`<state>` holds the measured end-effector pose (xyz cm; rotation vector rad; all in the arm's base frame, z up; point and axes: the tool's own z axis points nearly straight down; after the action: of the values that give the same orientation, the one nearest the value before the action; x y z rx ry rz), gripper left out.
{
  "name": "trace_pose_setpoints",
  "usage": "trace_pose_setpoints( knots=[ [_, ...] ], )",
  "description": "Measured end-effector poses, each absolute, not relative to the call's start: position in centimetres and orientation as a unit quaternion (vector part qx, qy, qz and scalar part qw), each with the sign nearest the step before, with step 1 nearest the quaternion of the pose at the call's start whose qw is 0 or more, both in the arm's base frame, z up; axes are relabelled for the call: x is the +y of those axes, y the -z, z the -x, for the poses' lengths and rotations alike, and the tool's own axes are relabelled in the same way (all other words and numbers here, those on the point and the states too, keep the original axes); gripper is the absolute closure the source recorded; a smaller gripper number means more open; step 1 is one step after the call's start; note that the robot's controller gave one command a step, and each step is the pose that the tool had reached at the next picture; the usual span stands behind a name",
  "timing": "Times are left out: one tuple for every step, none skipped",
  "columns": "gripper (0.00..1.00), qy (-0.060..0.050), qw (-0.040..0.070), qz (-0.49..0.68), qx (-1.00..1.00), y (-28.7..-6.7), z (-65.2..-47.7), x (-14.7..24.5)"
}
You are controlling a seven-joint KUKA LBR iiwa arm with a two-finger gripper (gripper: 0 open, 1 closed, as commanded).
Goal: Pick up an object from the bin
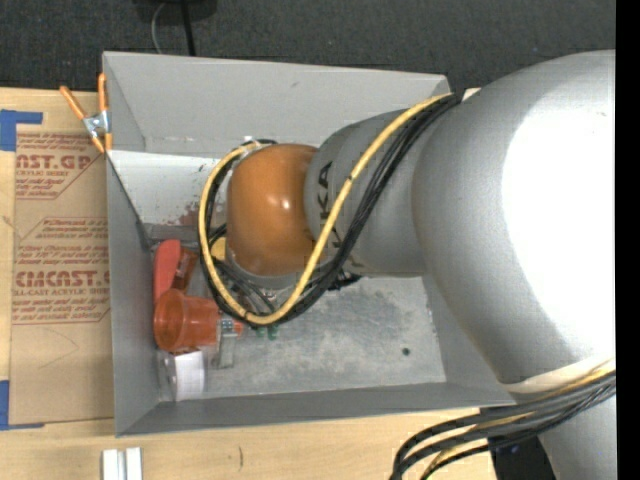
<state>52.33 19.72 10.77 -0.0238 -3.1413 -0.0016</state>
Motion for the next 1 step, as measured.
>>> trace_pose_setpoints(
  knots=[
    [1.0, 0.006, -0.004, 0.087, -0.996, -7.54, -51.89, 21.56]
  ],
)
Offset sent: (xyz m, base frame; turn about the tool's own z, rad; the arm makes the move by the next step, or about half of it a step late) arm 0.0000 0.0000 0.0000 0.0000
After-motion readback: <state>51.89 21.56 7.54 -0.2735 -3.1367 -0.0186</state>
